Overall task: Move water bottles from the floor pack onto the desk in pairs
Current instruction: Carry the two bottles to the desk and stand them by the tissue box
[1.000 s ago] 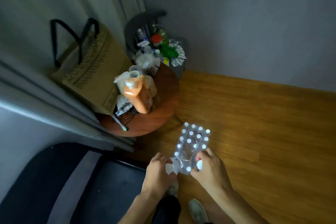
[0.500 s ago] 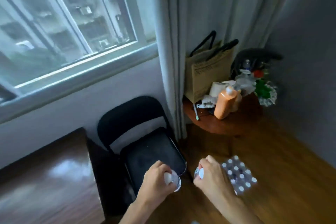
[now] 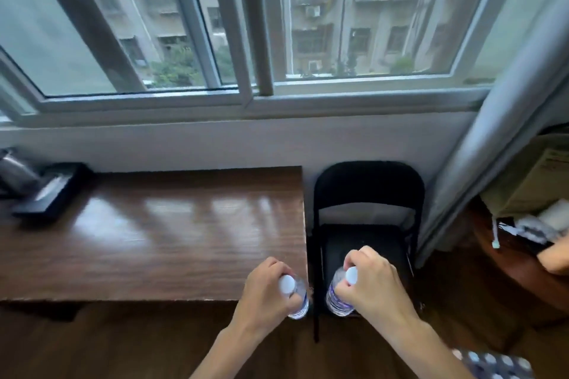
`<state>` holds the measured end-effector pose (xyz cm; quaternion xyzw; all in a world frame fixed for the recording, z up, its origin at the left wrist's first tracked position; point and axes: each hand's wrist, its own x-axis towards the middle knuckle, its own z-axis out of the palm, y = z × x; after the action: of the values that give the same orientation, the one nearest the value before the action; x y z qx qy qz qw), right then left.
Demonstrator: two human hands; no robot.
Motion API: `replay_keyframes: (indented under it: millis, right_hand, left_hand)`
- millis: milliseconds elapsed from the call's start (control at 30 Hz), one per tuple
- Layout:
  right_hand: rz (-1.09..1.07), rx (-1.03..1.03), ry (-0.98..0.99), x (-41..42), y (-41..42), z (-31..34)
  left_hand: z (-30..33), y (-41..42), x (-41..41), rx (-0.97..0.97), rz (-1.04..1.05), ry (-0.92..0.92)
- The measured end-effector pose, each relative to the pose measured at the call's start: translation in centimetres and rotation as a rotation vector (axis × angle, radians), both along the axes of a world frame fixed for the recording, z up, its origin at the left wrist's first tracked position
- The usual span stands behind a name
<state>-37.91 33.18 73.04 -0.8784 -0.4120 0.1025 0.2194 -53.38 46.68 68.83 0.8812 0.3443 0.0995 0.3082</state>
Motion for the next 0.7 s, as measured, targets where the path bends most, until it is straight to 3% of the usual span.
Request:
replay_keyframes:
  millis: [400,700]
  right_hand:
    - [0.435,-0.079,0.091,-14.6,18.4,-2.3]
    - [0.664,-0.065,0.11,-23.8,32.9,-3.9]
  left_hand:
    - [-0.7,10.7,-18.7,-0.061,0.504,0.004]
    - [-2.2,21.0,-28.1,-0.097,0.743,0.019]
